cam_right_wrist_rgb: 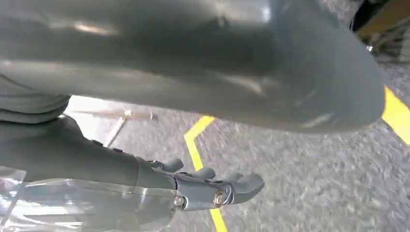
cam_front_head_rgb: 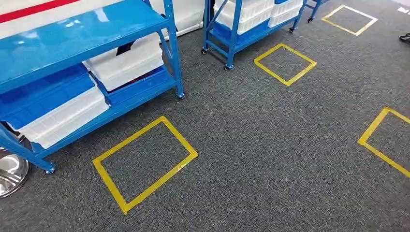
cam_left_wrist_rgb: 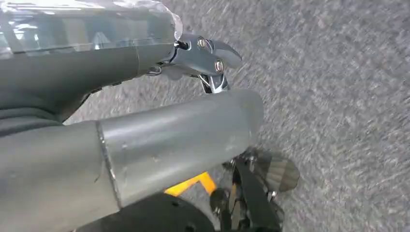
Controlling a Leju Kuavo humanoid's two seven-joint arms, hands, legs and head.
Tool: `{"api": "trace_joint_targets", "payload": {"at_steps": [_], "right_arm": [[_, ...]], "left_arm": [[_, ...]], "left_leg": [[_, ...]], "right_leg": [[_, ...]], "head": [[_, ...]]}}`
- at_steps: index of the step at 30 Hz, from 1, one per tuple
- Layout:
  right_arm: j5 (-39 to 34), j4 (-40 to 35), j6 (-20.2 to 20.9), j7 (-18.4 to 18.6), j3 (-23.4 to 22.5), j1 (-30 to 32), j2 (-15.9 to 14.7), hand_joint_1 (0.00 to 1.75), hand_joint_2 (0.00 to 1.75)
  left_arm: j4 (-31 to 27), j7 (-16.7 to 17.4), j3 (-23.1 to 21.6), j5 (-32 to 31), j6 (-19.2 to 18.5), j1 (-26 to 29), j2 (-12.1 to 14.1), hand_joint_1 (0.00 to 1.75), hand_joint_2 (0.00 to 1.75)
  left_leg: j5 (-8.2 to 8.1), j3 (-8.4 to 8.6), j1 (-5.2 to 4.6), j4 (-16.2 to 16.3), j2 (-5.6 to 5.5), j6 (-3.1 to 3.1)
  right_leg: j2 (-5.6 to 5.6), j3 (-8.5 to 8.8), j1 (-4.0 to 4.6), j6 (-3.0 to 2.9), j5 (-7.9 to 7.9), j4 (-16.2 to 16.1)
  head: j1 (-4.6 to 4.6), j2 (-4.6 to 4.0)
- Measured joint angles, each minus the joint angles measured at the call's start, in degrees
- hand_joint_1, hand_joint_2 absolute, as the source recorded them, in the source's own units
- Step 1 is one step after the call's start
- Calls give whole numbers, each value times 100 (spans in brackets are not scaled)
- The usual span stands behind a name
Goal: Take the parts from the cabinet and place them on the table.
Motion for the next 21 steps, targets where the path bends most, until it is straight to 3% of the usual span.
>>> {"api": "trace_joint_targets", "payload": {"at_steps": [2,3,4,6,7,8,9,11,12,13,14,17,18,19,20,21], "right_arm": [[-15,0,-11,13,-15,-37,2,0,0],[-15,2,-11,15,-28,-40,9,0,0],[-22,4,-9,13,-48,-16,9,0,0],[-33,15,6,13,-89,14,9,0,0],[-33,18,6,11,-103,26,9,0,0],[-33,20,9,11,-111,26,9,0,0],[-33,20,11,11,-120,22,9,0,0],[-28,20,28,13,-131,1,11,0,0],[-11,20,37,22,-131,-8,15,0,0],[-2,20,39,37,-131,-4,17,0,0],[11,24,39,50,-131,-9,17,0,0],[48,22,39,66,-129,-107,17,0,0],[55,22,39,68,-131,-115,17,0,0],[66,22,39,81,-129,-109,17,0,0],[83,24,44,81,-129,-96,24,0,0],[90,24,44,81,-129,-81,26,0,0]], "left_arm": [[9,5,-39,-13,30,24,2,0,0],[11,-15,-55,-13,26,24,4,0,0],[11,-76,-70,0,-56,14,11,0,0],[13,-155,-77,2,-172,-22,41,0,0],[17,-175,-79,2,-192,-23,48,0,0],[20,-177,-81,2,-208,-19,52,0,0],[24,-177,-81,2,-212,2,63,0,0],[24,-177,-81,4,-225,23,77,0,0],[24,-177,-81,4,-232,15,83,0,0],[24,-170,-81,4,-234,-16,87,0,0],[24,-164,-83,4,-234,-34,87,0,0],[41,-140,-83,4,-234,17,90,0,0],[44,-135,-83,4,-234,26,85,0,0],[50,-127,-83,4,-234,26,85,0,0],[50,-127,-83,2,-236,8,85,0,0],[55,-127,-90,2,-243,-4,70,0,0]], "left_leg": [[36,-33,-18,-47,-110,-85],[-44,-28,-23,46,143,-77],[-266,-139,-45,291,434,-100],[-741,-500,-32,1140,608,-140],[-888,-653,-30,1520,626,-161],[-906,-704,-28,1693,638,-178],[-781,-601,-23,1560,657,-188],[-349,-77,-25,655,746,-171],[-177,229,-39,137,940,-140],[-236,333,-103,-140,1160,-93],[-190,333,-101,-134,1069,-24],[-156,276,-106,-161,915,56],[-100,327,-50,-208,877,95],[-82,307,-48,-213,838,104],[-63,275,-44,-210,778,132],[-37,242,-46,-206,709,149]], "right_leg": [[-117,29,-28,-32,52,-94],[-231,56,-59,-41,92,-158],[-292,56,-60,-88,102,-181],[-481,46,-40,-94,102,-176],[-574,37,-37,-96,101,-171],[-654,31,-33,-96,101,-169],[-736,31,-31,-95,100,-166],[-867,39,-28,-82,91,-153],[-926,49,-19,-69,83,-138],[-994,39,27,-32,59,-110],[-1036,39,27,-8,60,-108],[-1174,61,11,57,71,-105],[-1035,43,-10,119,23,-56],[-732,-5,-25,160,-107,72],[-533,-169,-48,181,-378,433],[-453,-392,-74,194,-658,939]], "head": [[-2,0],[0,0],[-4,-2],[-2,-2],[-4,0],[-2,0],[-4,-2],[-4,-2],[-4,0],[-4,-2],[0,0],[-2,-2],[0,-2],[-2,0],[0,-2],[0,0]]}}
